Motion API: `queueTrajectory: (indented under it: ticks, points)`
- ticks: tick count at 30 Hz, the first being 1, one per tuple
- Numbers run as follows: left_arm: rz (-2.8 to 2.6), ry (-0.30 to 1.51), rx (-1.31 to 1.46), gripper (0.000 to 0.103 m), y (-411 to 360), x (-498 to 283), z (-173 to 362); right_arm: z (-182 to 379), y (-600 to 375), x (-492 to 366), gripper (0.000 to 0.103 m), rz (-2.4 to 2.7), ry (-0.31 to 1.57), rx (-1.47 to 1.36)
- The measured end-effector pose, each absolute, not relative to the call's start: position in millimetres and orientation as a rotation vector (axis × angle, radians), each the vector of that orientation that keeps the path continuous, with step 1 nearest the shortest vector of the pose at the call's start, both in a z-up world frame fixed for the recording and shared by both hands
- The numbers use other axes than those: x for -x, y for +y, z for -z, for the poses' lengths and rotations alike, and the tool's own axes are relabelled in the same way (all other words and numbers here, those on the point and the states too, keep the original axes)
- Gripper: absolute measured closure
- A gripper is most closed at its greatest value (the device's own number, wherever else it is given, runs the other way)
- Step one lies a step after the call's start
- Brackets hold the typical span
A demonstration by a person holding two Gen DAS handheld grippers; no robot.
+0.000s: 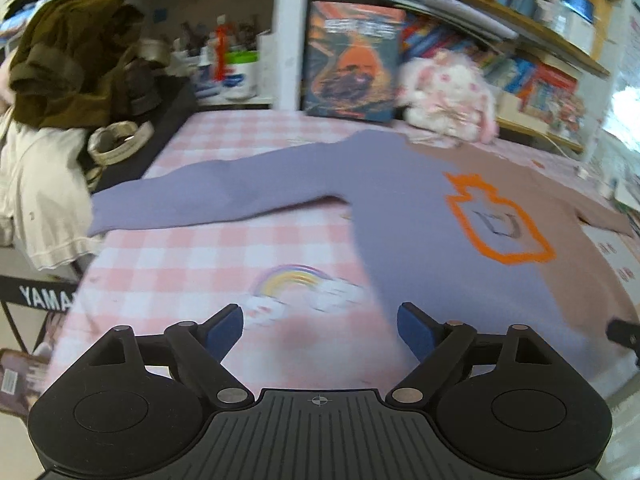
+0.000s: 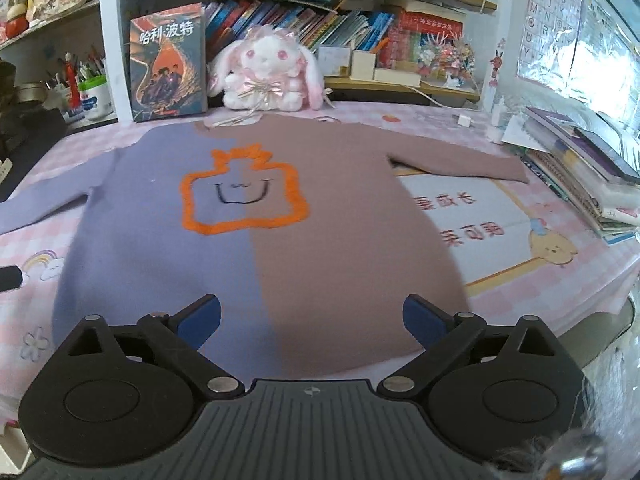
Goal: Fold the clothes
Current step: 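Move the left gripper to the lavender sleeve cuff and grasp it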
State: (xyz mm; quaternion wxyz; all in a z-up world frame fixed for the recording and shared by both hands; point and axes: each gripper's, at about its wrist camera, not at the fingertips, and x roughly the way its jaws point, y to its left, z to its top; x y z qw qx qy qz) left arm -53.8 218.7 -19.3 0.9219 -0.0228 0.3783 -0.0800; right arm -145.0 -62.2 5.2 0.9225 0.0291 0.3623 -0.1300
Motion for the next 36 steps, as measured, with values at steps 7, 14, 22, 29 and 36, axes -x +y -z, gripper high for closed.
queueTrajectory:
  ticks: [7, 14, 22, 29, 36]
  points:
    - [0.026, 0.72, 0.162, 0.019, 280, 18, 31, -5, -36, 133, 0.005, 0.313, 0.772, -0.038]
    - [-0.208, 0.709, 0.301, 0.033, 347, -22, 45, -8, -31, 125, 0.005, 0.362, 0.773, -0.011]
    - [-0.246, 0.768, 0.57, 0.047, 395, -49, 76, -9, -34, 122, 0.005, 0.409, 0.798, 0.004]
    - [-0.263, 0.758, 0.719, 0.05, 409, -63, 86, -11, -35, 117, 0.005, 0.416, 0.807, 0.02]
    - [-0.268, 0.719, 0.852, 0.067, 415, -73, 92, -9, -41, 114, 0.005, 0.415, 0.822, 0.024]
